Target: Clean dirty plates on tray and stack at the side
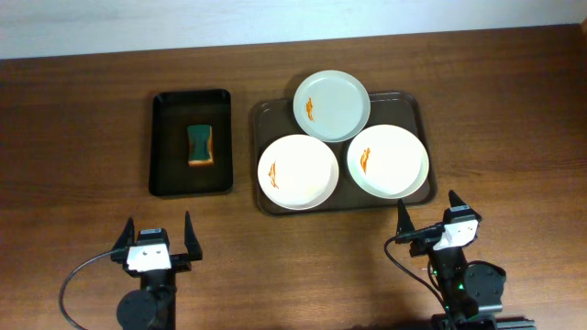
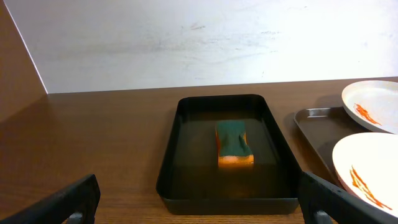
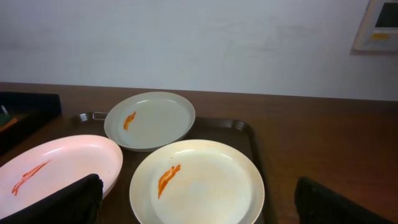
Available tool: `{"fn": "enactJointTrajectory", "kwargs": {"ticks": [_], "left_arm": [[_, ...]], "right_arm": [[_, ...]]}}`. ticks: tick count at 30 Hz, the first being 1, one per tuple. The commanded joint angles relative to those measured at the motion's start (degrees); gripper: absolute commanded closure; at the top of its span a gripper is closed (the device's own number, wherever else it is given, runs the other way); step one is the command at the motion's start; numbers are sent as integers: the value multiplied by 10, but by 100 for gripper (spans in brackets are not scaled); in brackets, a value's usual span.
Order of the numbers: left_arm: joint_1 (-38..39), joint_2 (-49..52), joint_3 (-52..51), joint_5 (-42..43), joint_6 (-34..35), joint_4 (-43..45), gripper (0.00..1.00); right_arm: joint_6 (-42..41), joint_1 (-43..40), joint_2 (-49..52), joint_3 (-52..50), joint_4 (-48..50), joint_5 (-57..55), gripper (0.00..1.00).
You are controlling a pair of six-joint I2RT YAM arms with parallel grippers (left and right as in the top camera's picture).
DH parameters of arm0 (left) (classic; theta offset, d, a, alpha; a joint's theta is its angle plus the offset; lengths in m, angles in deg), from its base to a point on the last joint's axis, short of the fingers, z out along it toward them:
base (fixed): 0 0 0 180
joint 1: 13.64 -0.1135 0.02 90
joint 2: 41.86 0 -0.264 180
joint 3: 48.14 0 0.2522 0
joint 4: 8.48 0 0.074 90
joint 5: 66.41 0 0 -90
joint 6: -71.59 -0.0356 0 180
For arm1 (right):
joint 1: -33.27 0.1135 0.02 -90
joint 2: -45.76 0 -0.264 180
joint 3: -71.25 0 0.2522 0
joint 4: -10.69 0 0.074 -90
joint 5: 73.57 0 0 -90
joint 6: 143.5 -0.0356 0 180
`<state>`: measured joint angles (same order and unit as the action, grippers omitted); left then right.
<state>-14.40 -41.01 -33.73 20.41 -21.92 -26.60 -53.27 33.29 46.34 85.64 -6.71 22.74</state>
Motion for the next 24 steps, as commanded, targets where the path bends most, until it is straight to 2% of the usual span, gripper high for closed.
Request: {"fn": "enactJointTrajectory", "kwargs": {"ticks": [1, 3, 4, 5, 6, 7, 8, 10, 12, 13, 14, 17, 21, 23, 24], "left_arm": [[2, -4, -1, 9, -9, -4, 0], [2, -4, -1, 17, -6, 7, 0], [2, -4, -1, 82, 22, 14, 0], [2, -4, -1, 181, 49, 22, 0], [2, -4, -1, 329, 74, 40, 0], [2, -4, -1, 446, 74, 138, 0], [2, -4, -1, 443, 69, 228, 0], [2, -4, -1, 443, 65, 351, 0], [2, -4, -1, 425, 65, 411, 0], [2, -4, 3, 395, 64, 413, 1], [2, -2, 10, 387, 33, 402, 1], [2, 24, 35, 379, 14, 363, 1], [2, 135, 170, 310, -53, 179, 1], [2, 274, 307, 288, -55, 29, 1], [2, 312, 338, 289, -54, -5, 0]], "right_arm": [[0, 4, -4, -3, -3, 5, 2], [0, 4, -4, -3, -3, 5, 2], [0, 4, -4, -3, -3, 5, 2], [0, 4, -4, -3, -3, 5, 2], [0, 4, -4, -3, -3, 5, 2], [0, 4, -4, -3, -3, 5, 2], [0, 4, -4, -3, -3, 5, 2], [0, 4, -4, -3, -3, 5, 2], [0, 4, -4, -3, -3, 5, 2], [0, 4, -4, -3, -3, 5, 2], [0, 3, -4, -3, -3, 5, 2], [0, 4, -4, -3, -3, 5, 2], [0, 4, -4, -3, -3, 5, 2], [0, 4, -4, -3, -3, 5, 2], [0, 4, -4, -3, -3, 5, 2]]}}
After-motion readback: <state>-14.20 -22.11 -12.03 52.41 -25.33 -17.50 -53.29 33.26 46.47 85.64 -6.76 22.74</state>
